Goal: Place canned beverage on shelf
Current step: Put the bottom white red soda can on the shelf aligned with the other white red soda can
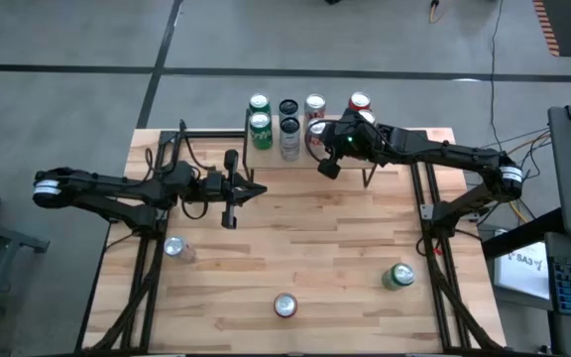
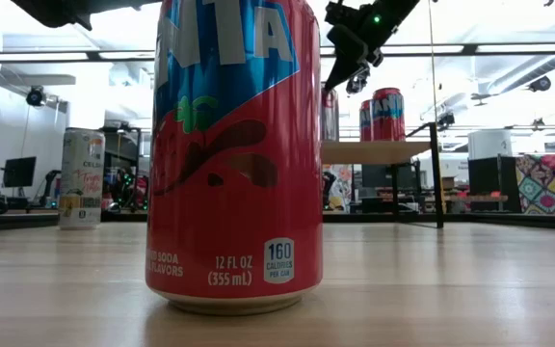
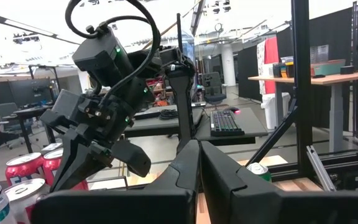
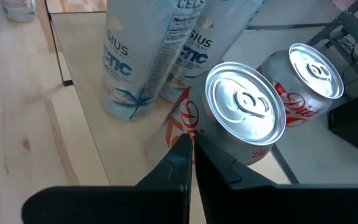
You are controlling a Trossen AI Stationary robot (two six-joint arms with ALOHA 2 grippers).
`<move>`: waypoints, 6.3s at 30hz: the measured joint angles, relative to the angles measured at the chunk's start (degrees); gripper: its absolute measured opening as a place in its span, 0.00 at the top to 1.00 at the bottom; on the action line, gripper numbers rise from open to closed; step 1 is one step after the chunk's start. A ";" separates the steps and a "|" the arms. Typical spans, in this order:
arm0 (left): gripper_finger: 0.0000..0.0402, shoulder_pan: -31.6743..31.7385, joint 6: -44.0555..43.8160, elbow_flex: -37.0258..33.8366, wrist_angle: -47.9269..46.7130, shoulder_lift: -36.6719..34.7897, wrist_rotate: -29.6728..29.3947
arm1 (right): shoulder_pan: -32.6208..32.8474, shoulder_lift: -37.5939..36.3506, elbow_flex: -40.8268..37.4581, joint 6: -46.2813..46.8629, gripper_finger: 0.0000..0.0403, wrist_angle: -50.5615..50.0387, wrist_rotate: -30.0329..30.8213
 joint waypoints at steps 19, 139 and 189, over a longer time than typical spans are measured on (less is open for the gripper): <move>1.00 0.00 0.00 0.00 -0.04 0.00 0.00 | -0.67 0.00 -0.17 -0.82 0.98 0.12 0.00; 1.00 -0.01 -0.01 0.00 -0.55 0.00 0.02 | -3.93 -0.04 -0.65 -2.79 0.98 0.12 3.94; 1.00 -0.01 0.00 0.00 -0.48 0.00 0.02 | -3.64 0.96 0.82 4.07 0.98 4.37 -3.47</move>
